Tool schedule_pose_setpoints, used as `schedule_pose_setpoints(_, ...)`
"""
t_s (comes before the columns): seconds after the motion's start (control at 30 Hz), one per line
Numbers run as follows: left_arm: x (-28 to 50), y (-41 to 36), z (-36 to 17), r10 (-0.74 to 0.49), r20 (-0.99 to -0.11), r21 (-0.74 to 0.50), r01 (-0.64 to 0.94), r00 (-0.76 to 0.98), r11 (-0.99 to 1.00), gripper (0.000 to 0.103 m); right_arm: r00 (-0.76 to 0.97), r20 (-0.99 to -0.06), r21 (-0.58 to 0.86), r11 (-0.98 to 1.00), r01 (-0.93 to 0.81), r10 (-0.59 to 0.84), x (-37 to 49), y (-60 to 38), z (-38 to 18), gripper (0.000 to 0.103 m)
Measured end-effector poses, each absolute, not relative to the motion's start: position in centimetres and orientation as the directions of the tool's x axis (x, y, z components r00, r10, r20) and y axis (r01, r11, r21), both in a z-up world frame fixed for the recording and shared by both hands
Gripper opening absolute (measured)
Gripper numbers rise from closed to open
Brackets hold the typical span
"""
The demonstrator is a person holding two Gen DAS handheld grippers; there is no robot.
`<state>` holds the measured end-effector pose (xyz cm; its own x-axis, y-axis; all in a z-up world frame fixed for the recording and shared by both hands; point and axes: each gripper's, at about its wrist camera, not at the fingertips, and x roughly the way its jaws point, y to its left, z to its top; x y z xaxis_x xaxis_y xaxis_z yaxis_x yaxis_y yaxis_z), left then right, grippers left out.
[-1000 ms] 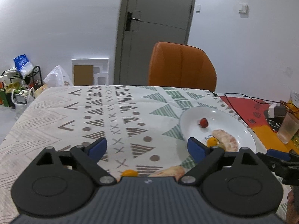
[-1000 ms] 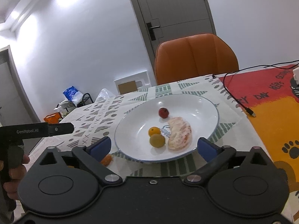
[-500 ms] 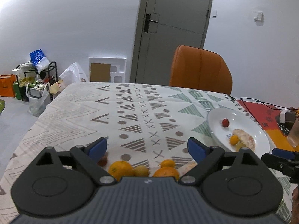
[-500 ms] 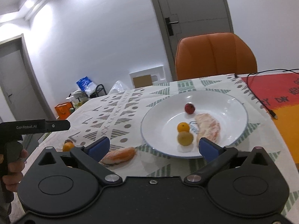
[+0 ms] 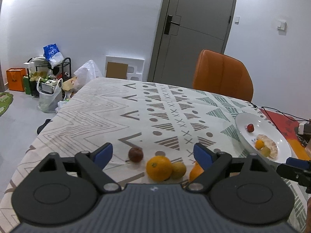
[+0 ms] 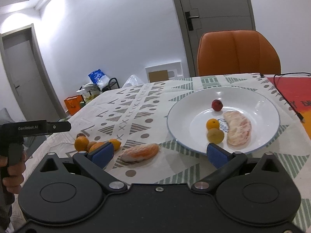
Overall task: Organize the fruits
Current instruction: 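Move both open tools back toward the remaining fruit pile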
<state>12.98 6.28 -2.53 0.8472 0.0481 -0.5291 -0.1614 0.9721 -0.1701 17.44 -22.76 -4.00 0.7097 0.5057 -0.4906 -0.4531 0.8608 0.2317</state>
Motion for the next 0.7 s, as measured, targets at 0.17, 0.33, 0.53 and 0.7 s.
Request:
schedule_pose_setpoints(0.17, 12.7, 7.0, -3.4, 0.043, -0.54, -0.185, -0.169, 0.84, 0.968, 0.081, 0.697, -0.503, 0.227, 0.856, -0.465, 0.512, 17.5, -21.8, -4.5, 0.103)
schedule_pose_setpoints(0.33, 12.4, 7.4, -4.5, 0.031, -0.555, -0.196, -0.167, 0.832, 0.966, 0.079, 0.682, -0.514, 0.224, 0.849, -0.479, 0.52, 17.5, -20.8, -5.0, 0.103)
schedule_pose_setpoints(0.53, 12.6, 7.1, -5.1, 0.003, -0.558, -0.209, -0.144, 0.83, 0.967, 0.075, 0.674, -0.522, 0.211, 0.845, -0.491, 0.522, 17.6, -19.7, -5.5, 0.102)
schedule_pose_setpoints(0.7, 13.3, 6.7, -5.8, -0.022, -0.567, -0.218, -0.124, 0.824, 0.968, 0.067, 0.668, -0.533, 0.207, 0.846, -0.492, 0.519, 18.1, -18.9, -6.0, 0.101)
